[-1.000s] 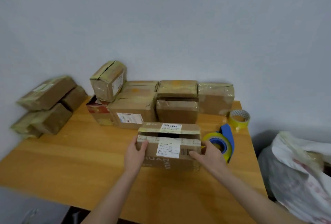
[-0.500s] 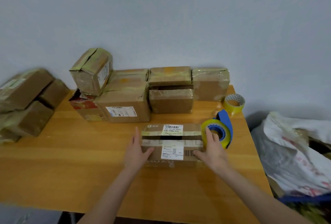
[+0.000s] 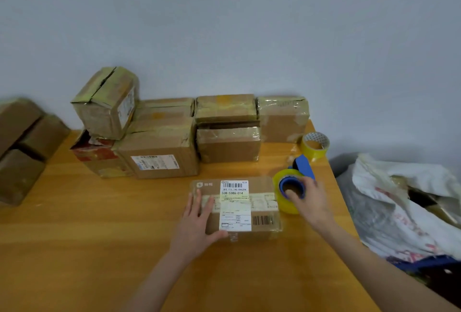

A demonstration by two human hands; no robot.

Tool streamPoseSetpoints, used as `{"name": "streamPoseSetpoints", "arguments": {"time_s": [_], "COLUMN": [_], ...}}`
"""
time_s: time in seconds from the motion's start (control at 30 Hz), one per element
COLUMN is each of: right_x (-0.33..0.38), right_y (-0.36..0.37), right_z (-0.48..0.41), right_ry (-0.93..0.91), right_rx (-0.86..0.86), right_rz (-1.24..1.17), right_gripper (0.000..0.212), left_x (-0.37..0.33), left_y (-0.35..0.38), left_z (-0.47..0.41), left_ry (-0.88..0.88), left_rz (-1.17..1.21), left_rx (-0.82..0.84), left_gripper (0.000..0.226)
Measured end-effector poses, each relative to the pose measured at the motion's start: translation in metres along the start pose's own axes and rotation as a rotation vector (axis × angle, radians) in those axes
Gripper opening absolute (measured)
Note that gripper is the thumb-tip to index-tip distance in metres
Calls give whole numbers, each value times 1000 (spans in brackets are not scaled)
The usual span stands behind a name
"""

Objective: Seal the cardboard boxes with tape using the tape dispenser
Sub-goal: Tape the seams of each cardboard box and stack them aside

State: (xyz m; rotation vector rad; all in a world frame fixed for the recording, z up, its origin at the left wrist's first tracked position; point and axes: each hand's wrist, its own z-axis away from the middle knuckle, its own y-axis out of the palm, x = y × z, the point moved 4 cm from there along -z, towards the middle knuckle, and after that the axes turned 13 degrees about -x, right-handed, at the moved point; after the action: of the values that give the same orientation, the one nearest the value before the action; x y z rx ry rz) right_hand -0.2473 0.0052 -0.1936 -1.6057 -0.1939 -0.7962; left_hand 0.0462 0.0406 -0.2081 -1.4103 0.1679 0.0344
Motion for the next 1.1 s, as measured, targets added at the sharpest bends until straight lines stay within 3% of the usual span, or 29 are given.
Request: {"name": "streamPoseSetpoints", "arguments": {"time_s": [0.1,0.2,0.27,0.57,0.67,0.73,0.77,0.87,1.0,1.1], "right_x": [-34,-51,-56,-60,-58,-60,-58,-39,-15,12], "right_y": [-11,-2,6,10,5,2,-5,-46,-95,-109], "right_z": [-33,-48,-55,-79,-76,-79,-82,-89,-97,-82], "right_ry": [249,412,519,515,606,586,544,363,160,68], "right_rx": [59,246,315,304,398,412,398,336,328,434], "right_rz": [25,-130,-236,-320,-428,-433,-431,-402,-409,-442], "right_gripper": [76,31,32,16,43,68,71,49,50,43], "left_x": [-1,-1,-1,-4,-9,-17,-21,-34,-53,-64], "left_y": [0,2,2,2,-1,-2,-2,0,4,6], "left_z": [0,0,0,0,-1,0,-1,-4,-9,-9], "left_ry": [-39,-96,-119,-168,-180,-178,-175,-152,-127,-117], "left_rz": [7,16,37,82,113,138,148,142,122,117], "left_rx": [-2,-16,-11,15,-8,-23,-29,-42,-25,-28], "left_gripper": [113,104,100,109,108,104,104,104,103,104]}}
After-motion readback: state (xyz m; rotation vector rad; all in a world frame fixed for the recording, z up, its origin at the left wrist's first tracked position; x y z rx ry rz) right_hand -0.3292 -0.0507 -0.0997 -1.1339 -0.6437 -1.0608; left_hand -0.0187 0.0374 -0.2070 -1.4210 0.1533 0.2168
